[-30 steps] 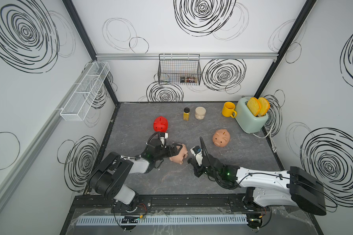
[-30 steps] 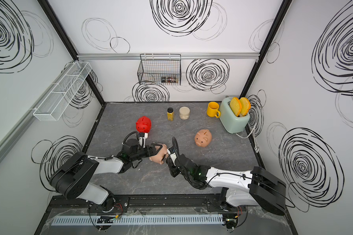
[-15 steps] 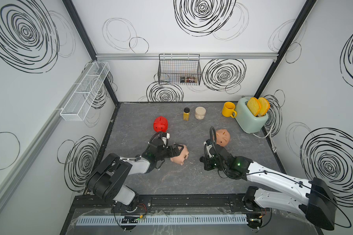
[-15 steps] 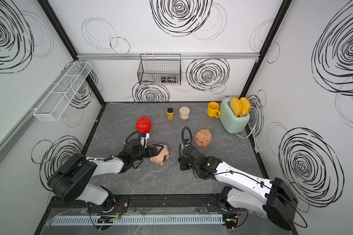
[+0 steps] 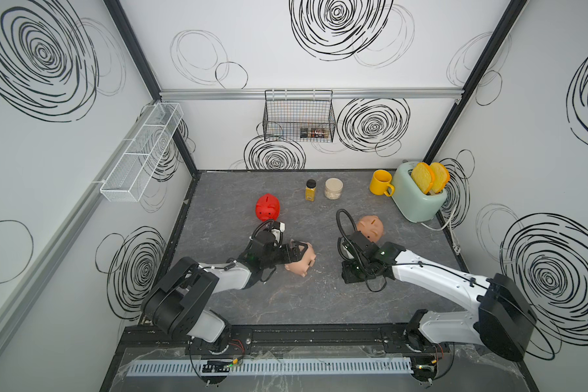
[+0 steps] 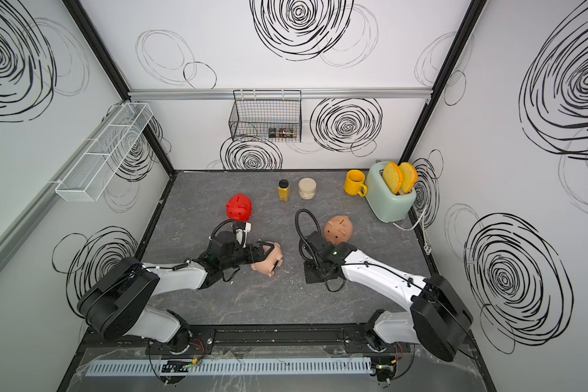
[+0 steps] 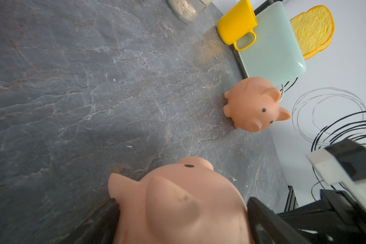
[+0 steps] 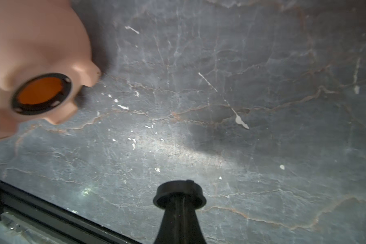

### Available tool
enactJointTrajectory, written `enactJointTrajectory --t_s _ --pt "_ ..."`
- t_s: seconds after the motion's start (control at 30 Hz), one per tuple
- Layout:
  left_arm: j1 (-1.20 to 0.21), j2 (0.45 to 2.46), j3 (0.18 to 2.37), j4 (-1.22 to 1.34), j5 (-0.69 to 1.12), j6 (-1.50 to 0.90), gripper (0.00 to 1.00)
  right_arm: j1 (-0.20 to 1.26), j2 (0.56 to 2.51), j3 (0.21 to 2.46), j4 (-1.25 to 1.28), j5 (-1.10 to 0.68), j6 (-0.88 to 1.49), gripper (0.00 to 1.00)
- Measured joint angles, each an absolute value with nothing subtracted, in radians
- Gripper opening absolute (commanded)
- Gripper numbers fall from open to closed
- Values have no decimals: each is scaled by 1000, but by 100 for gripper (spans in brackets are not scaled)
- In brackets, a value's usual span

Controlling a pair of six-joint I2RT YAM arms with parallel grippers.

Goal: Open piggy banks
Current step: Place the lid at the center of the board.

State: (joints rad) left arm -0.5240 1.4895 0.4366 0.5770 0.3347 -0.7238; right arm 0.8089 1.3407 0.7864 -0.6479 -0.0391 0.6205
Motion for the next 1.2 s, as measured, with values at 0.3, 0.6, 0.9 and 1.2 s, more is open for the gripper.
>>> enactJointTrajectory --t_s 0.3,0.6,0.9,1.2 --pt "-526 1485 438 572 332 -722 96 809 1446 797 -680 -33 609 0" --pt "-526 1485 442 572 332 -722 96 809 1475 796 -675 -36 600 10" --pt "-528 1483 444 567 329 -722 96 809 1473 793 -672 -39 597 17" --pt "-530 1471 452 537 327 -721 96 810 1356 791 -660 -40 599 20"
